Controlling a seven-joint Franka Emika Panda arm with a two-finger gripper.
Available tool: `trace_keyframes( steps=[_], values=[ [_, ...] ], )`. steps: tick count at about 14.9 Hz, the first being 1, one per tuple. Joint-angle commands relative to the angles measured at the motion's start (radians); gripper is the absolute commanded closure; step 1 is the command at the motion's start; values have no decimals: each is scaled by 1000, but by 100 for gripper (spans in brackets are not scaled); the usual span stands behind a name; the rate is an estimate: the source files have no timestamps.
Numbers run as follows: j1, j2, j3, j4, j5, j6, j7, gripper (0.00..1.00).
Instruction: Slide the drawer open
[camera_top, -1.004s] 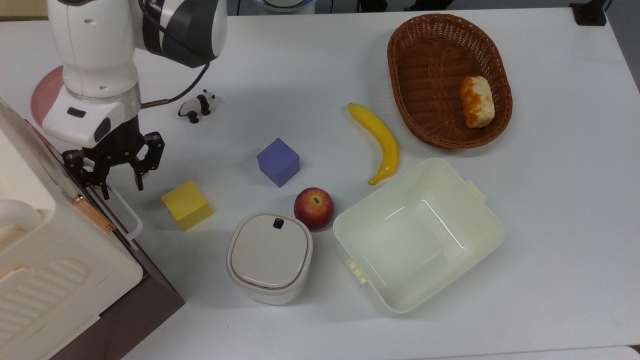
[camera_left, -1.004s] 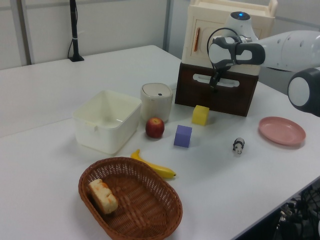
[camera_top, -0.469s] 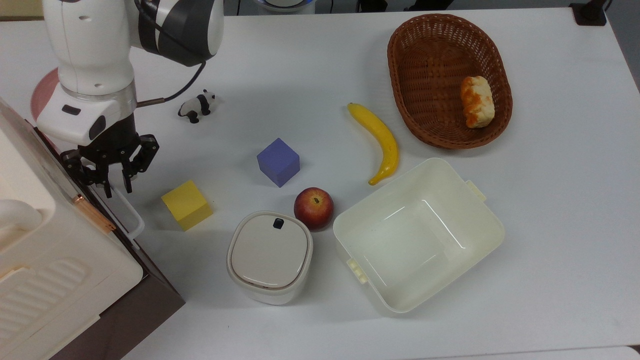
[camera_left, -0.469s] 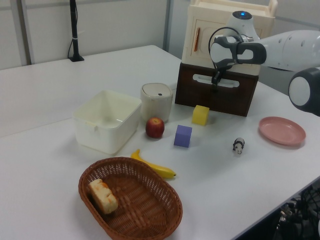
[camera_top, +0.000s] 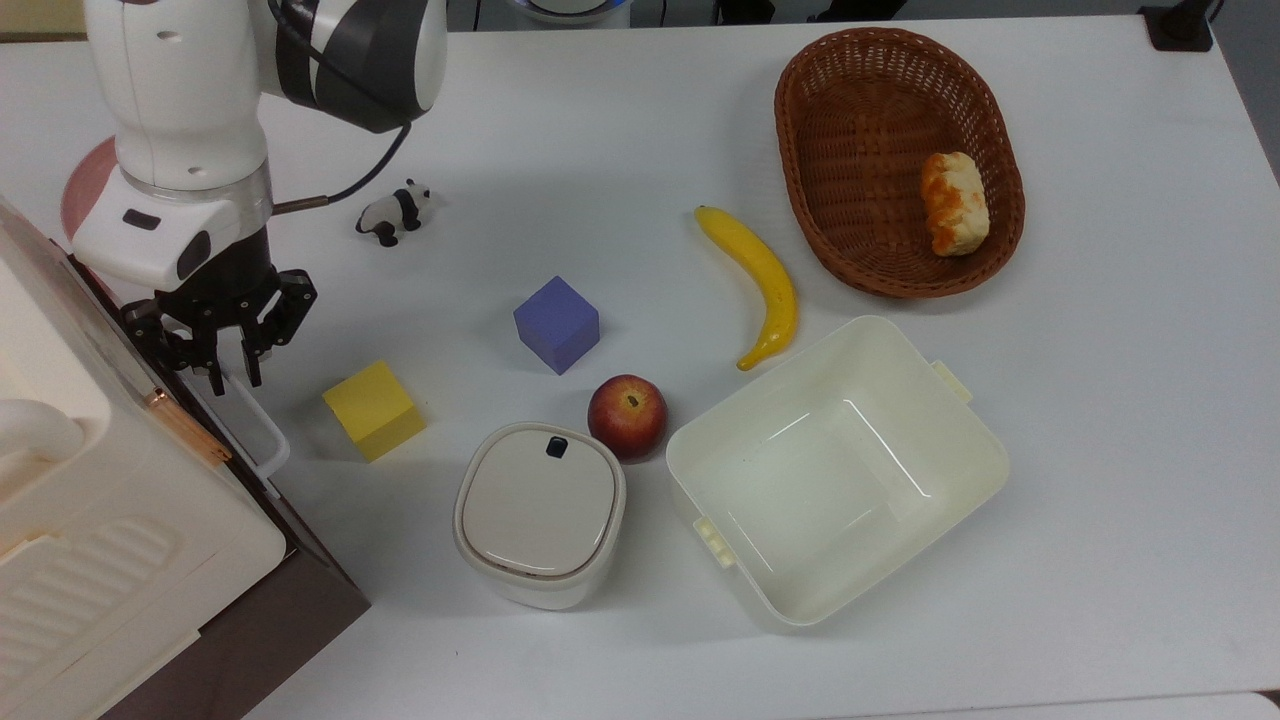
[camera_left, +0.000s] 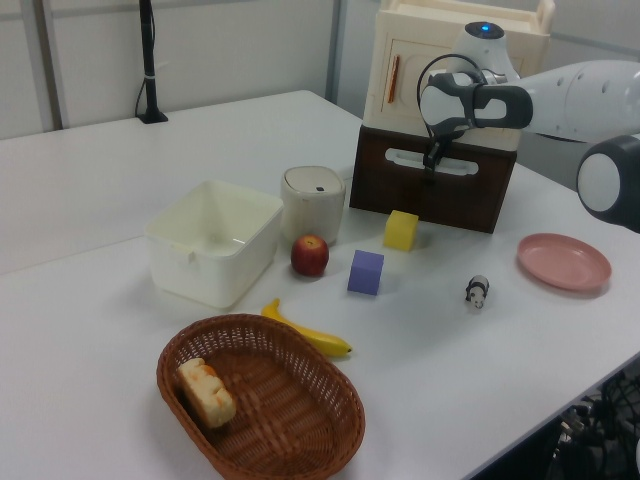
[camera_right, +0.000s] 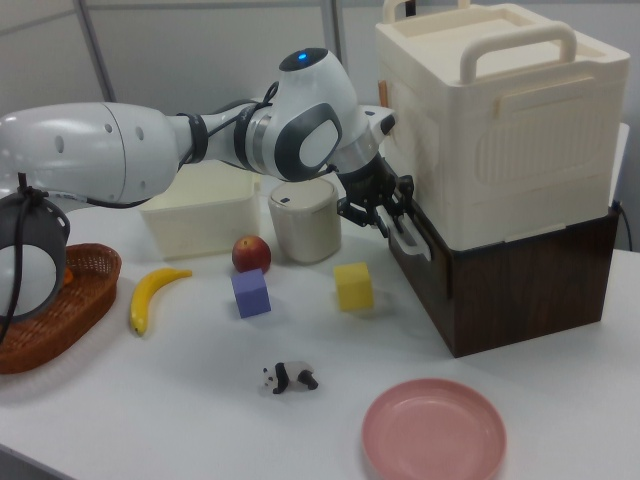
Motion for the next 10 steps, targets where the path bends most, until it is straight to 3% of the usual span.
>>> trace_keyframes(
  steps=[1,7,10],
  values=[
    [1,-19,2,-22,-12,17,-7,77],
    [1,-20,2,-25,-17,17,-12,88],
    [2,-20,2,-25,-19,17,-17,100]
  ],
)
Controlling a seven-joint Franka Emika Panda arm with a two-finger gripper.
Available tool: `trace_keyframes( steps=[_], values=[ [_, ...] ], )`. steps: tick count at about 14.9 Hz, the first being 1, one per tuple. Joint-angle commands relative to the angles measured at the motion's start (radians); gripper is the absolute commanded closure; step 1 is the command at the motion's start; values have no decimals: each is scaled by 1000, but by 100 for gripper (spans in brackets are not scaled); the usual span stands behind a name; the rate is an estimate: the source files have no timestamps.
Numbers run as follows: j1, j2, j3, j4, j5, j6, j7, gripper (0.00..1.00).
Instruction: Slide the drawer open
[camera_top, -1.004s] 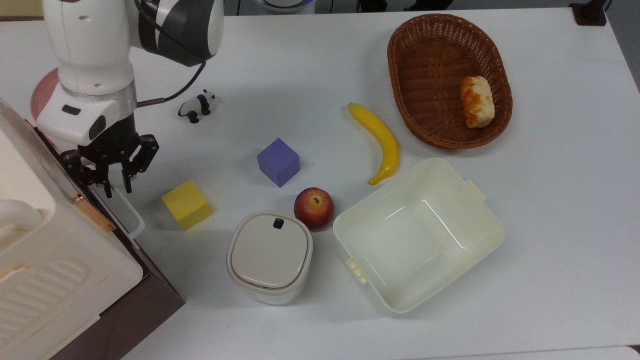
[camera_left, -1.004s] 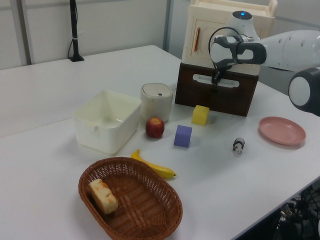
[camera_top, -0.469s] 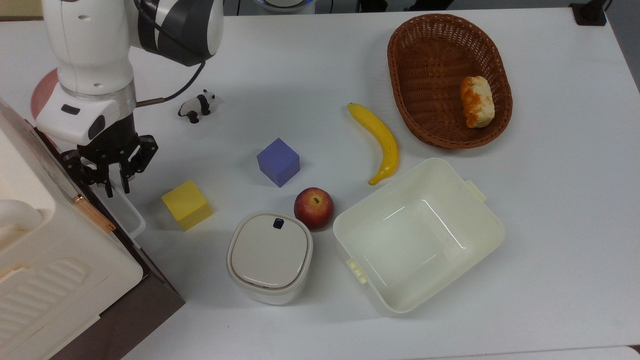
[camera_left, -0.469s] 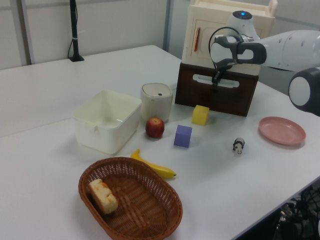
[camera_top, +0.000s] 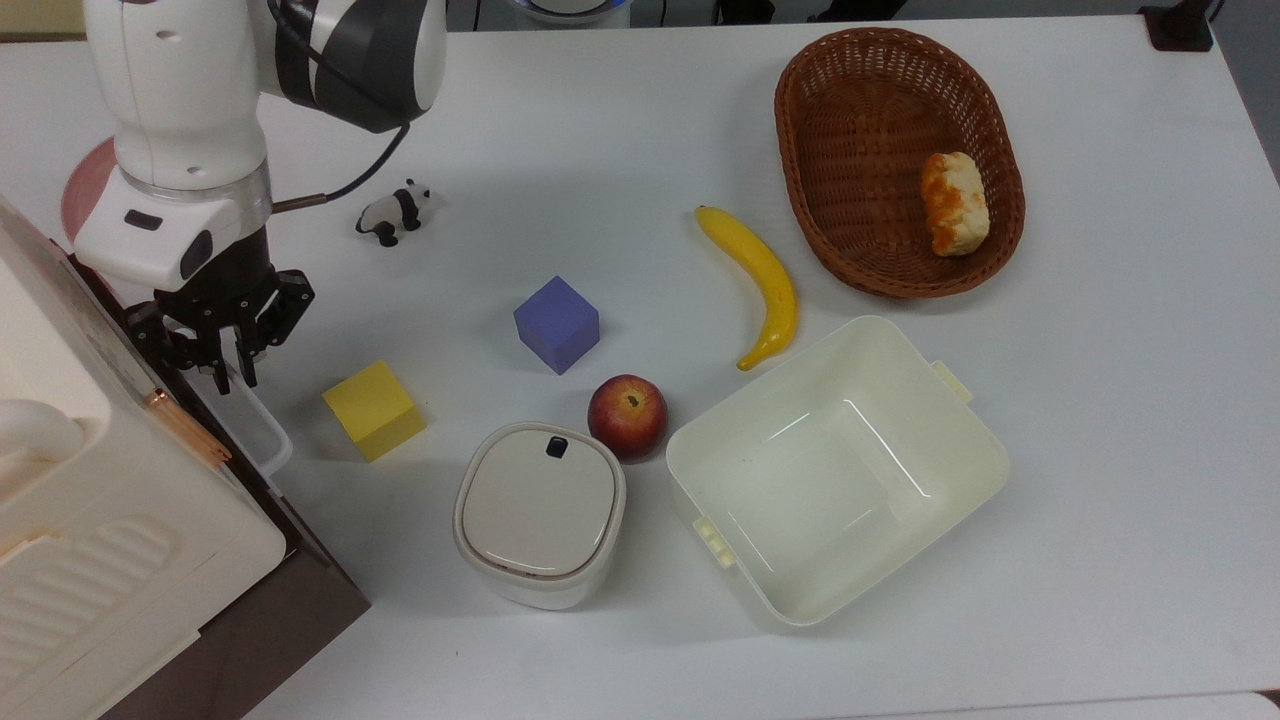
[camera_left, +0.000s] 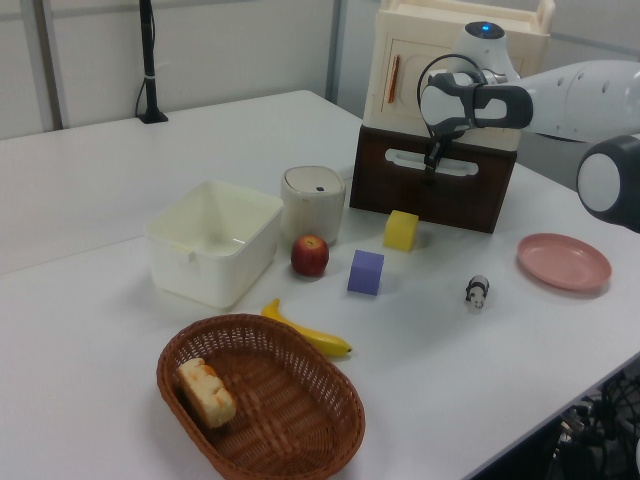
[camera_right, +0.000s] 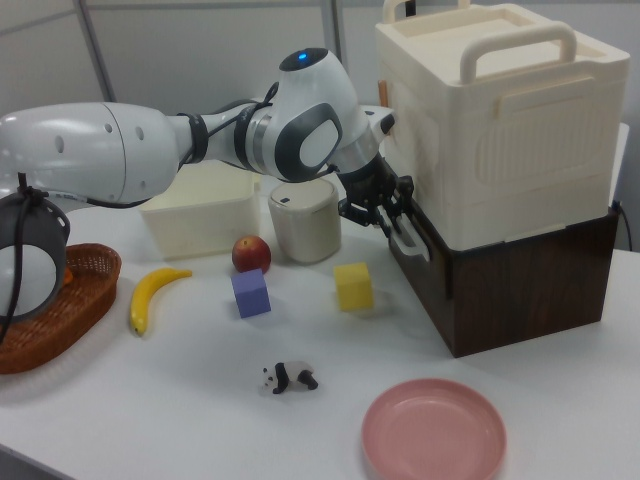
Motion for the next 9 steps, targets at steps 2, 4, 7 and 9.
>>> trace_keyframes(
  steps=[2,4,7,9],
  values=[
    [3,-20,3,-27,-19,16,13,100],
    [3,-20,3,-27,-17,16,13,100],
    [3,-29,4,-30,-16,16,14,100],
    [4,-36,6,-31,-16,16,14,100]
  ],
)
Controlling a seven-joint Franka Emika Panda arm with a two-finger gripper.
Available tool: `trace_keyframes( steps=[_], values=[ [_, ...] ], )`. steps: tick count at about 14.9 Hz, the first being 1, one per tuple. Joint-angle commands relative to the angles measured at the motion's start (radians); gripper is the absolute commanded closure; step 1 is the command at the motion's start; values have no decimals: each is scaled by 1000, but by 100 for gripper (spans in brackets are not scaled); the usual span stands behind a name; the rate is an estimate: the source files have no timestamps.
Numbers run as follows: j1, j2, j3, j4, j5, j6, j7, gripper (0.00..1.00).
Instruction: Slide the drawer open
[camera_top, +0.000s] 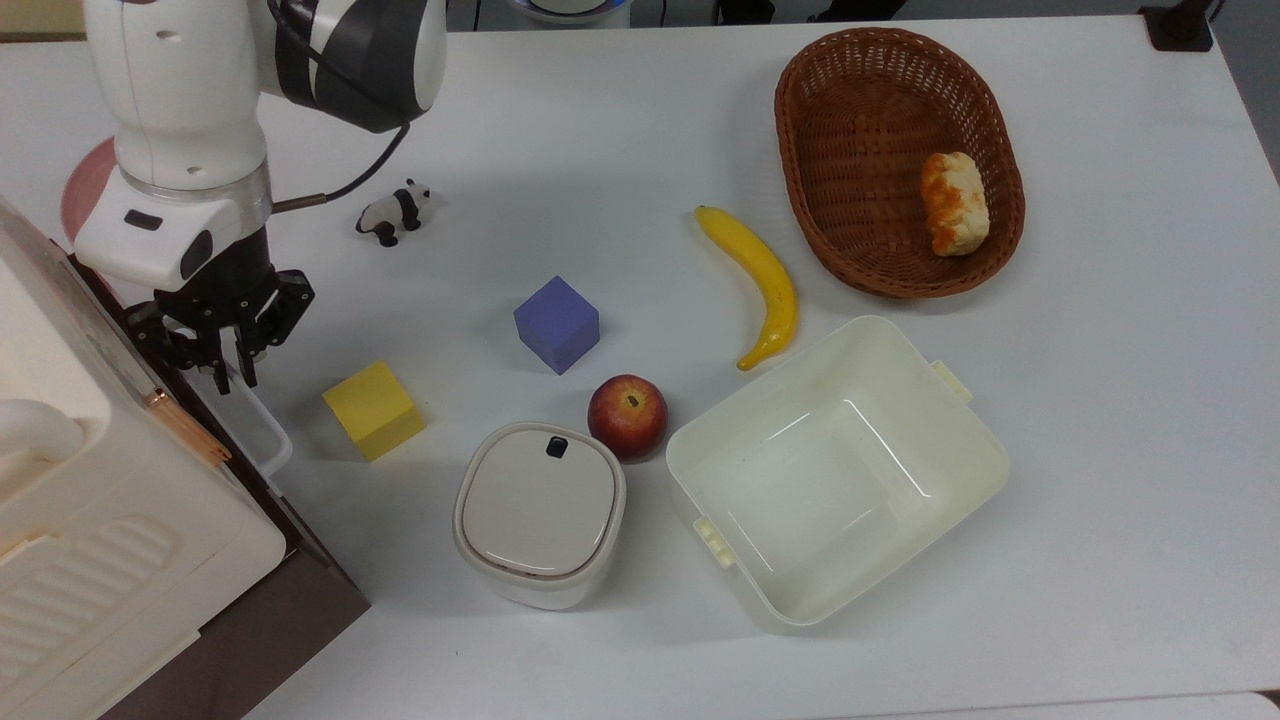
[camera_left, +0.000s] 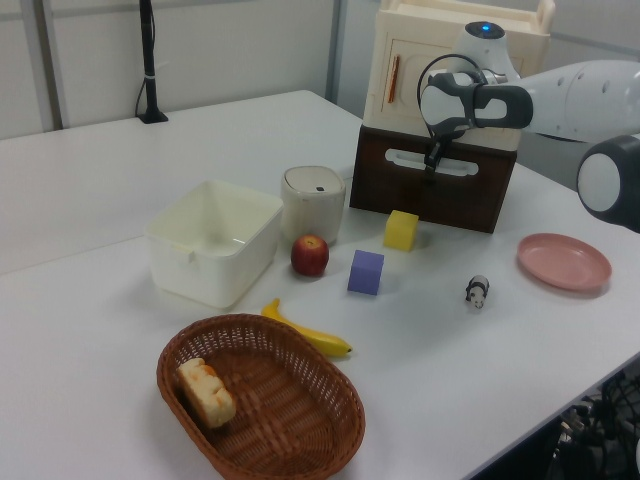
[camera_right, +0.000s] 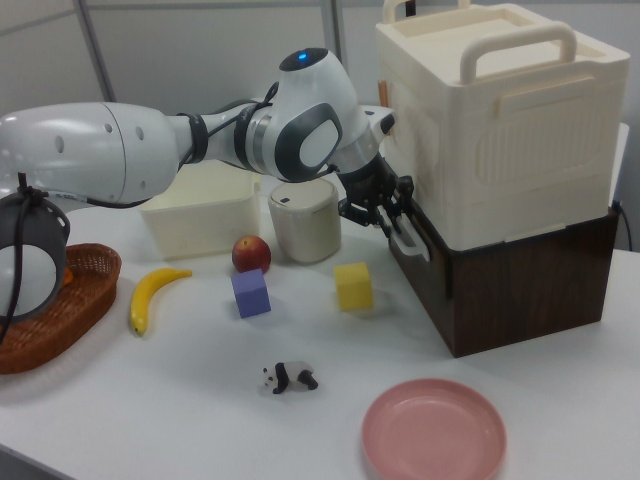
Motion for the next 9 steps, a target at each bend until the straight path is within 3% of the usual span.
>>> trace_keyframes(
  steps=[1,9],
  values=[
    [4,-39,9,-33,-16,16,17,100],
    [10,-92,38,-103,-19,10,18,100]
  ],
)
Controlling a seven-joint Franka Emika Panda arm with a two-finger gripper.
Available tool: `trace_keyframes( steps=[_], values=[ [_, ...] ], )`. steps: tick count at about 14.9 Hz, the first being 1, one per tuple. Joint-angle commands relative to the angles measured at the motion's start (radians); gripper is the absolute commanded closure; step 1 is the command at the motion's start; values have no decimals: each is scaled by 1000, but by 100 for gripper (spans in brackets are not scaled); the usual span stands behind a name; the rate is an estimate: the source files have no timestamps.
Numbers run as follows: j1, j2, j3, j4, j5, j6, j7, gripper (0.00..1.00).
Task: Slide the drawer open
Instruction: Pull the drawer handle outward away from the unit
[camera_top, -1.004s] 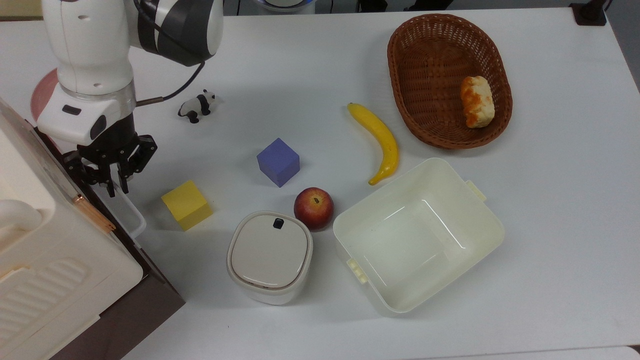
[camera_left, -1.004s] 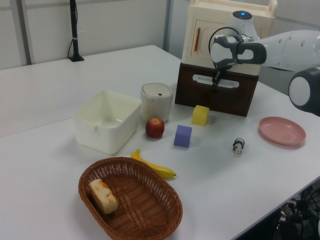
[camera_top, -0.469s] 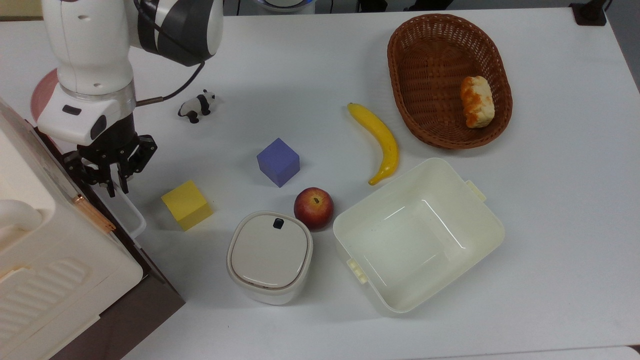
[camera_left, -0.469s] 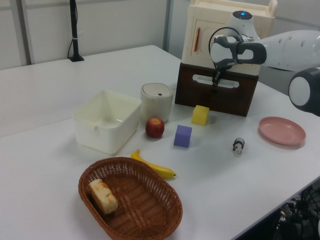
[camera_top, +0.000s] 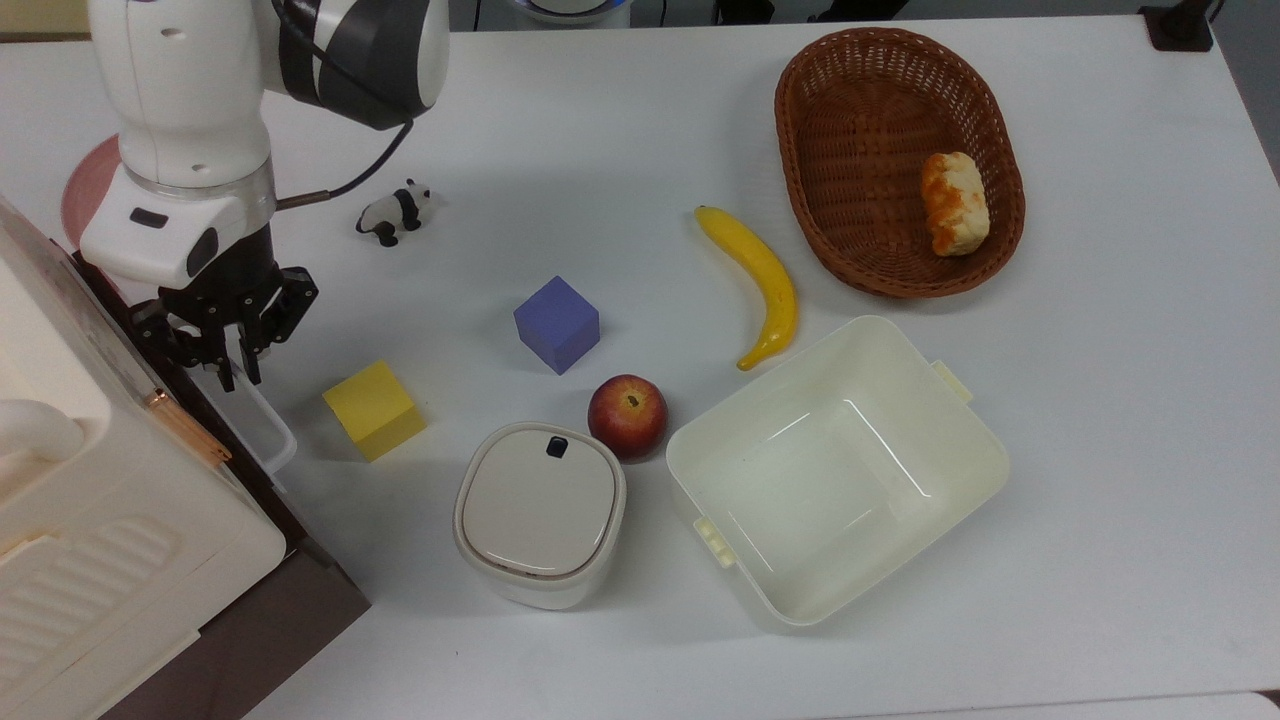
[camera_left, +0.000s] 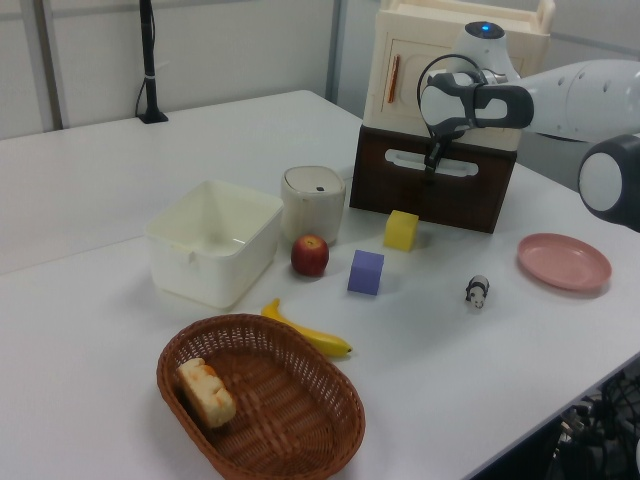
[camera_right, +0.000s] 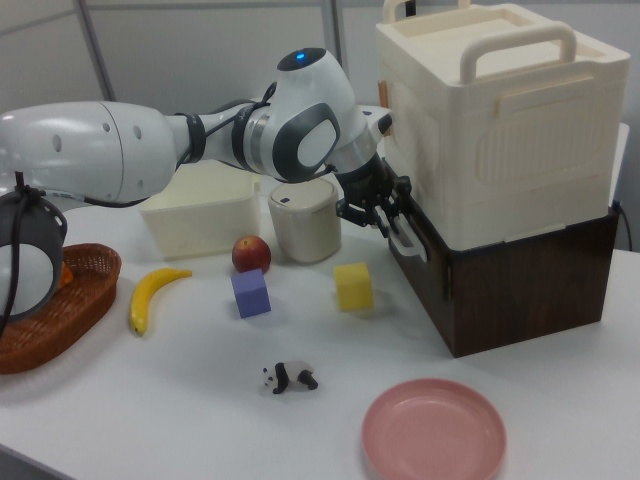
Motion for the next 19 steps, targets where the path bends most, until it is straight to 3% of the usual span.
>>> trace_keyframes(
  steps=[1,19],
  values=[
    [13,-93,35,-104,-15,10,27,100],
    [33,-163,55,-200,-18,4,28,100]
  ],
)
